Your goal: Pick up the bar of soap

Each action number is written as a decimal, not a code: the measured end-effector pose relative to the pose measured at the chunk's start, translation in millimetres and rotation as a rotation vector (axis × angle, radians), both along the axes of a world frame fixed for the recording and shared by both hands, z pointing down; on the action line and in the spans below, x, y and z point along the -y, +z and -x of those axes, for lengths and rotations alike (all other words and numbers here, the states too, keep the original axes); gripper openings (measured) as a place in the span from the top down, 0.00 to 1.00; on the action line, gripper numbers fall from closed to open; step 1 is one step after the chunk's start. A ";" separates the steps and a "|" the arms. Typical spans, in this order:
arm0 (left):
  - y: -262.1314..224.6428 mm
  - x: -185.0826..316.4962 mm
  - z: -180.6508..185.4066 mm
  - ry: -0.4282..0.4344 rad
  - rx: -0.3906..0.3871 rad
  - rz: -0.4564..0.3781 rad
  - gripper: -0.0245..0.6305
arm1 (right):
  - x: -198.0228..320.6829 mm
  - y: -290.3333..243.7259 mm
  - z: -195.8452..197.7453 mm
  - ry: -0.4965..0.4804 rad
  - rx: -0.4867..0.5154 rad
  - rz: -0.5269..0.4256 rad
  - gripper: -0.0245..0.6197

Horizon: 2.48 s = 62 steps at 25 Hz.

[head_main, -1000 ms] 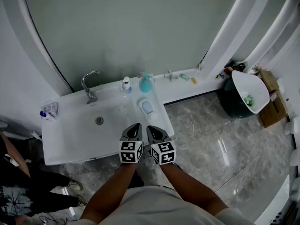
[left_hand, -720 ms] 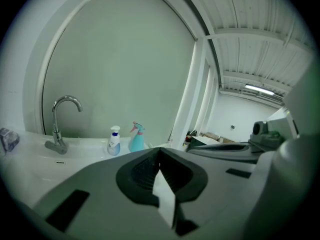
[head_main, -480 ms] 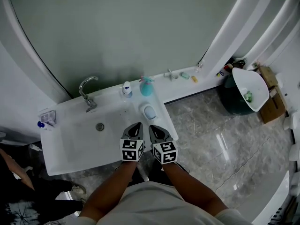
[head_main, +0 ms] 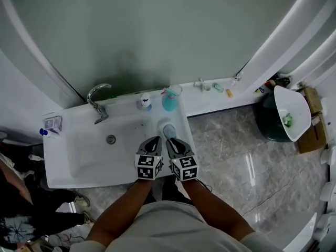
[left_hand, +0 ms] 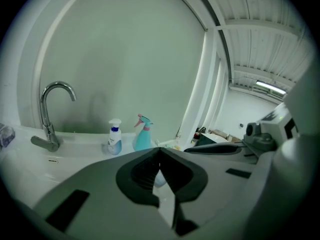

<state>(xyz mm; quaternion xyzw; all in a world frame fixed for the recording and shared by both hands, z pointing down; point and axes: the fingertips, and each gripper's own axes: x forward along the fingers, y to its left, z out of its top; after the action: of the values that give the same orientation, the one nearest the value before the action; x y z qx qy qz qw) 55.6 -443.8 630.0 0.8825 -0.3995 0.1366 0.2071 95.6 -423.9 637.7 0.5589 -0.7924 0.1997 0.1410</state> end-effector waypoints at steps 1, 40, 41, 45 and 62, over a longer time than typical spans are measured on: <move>2.4 4.2 -1.2 -0.014 0.002 0.005 0.95 | 4.7 4.8 -3.2 -0.012 -0.001 0.011 0.85; 96.9 46.6 -0.5 -0.265 0.039 0.160 0.95 | 62.2 149.0 -26.4 -0.232 -0.225 0.238 0.51; 97.6 46.4 0.3 -0.266 0.037 0.160 0.95 | 62.3 150.1 -27.2 -0.228 -0.243 0.233 0.51; 99.8 45.0 4.6 -0.269 0.034 0.165 0.95 | 62.6 151.9 -28.4 -0.219 -0.263 0.219 0.55; 94.2 40.4 11.2 -0.257 0.029 0.160 0.95 | 63.1 137.9 -26.1 -0.187 -0.229 0.216 0.55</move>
<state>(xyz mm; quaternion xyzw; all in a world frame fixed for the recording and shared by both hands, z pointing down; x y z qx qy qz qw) 44.5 -484.3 724.2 0.8027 -0.5000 0.1529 0.2869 121.7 -487.0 775.7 0.4837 -0.7934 0.2047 0.3076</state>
